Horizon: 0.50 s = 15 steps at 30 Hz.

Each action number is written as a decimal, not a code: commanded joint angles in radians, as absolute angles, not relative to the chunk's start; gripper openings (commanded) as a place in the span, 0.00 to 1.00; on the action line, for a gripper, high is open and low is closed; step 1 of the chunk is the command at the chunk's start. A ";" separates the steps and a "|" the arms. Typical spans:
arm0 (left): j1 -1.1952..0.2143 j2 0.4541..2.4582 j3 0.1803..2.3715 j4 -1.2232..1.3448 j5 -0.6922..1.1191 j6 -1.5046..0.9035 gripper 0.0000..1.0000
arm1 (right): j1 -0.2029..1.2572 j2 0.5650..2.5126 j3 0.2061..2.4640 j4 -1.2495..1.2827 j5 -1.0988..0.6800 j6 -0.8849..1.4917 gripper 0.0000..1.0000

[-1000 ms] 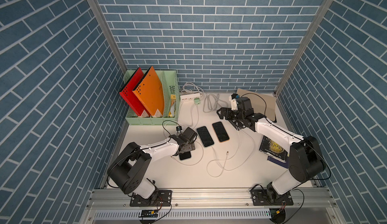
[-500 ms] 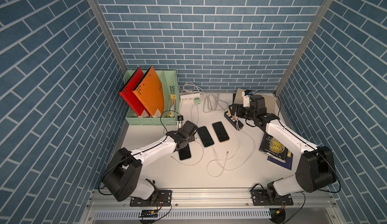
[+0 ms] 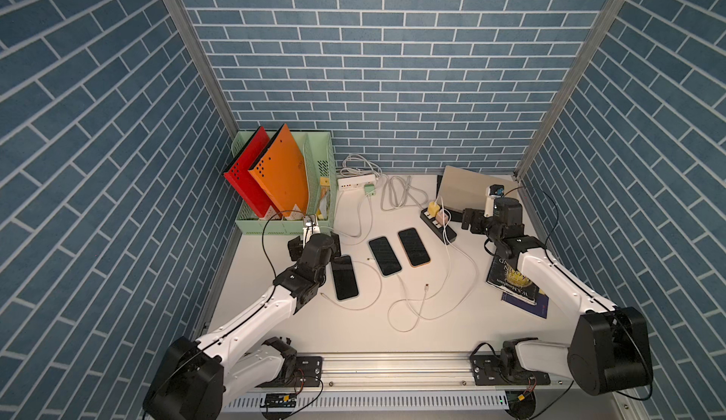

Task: Unplug the charging cable from the phone
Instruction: Reset both arms

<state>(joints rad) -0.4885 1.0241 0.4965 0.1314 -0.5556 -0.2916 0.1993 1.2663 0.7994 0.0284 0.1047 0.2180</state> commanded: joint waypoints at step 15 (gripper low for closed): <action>-0.152 1.039 0.167 0.834 -0.294 -0.013 1.00 | 0.088 1.316 0.469 0.683 0.135 -0.008 0.99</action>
<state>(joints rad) -0.1772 0.9672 0.1394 0.7040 -0.3630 -0.0624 0.1074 1.2877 0.4988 0.5285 0.1471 0.0395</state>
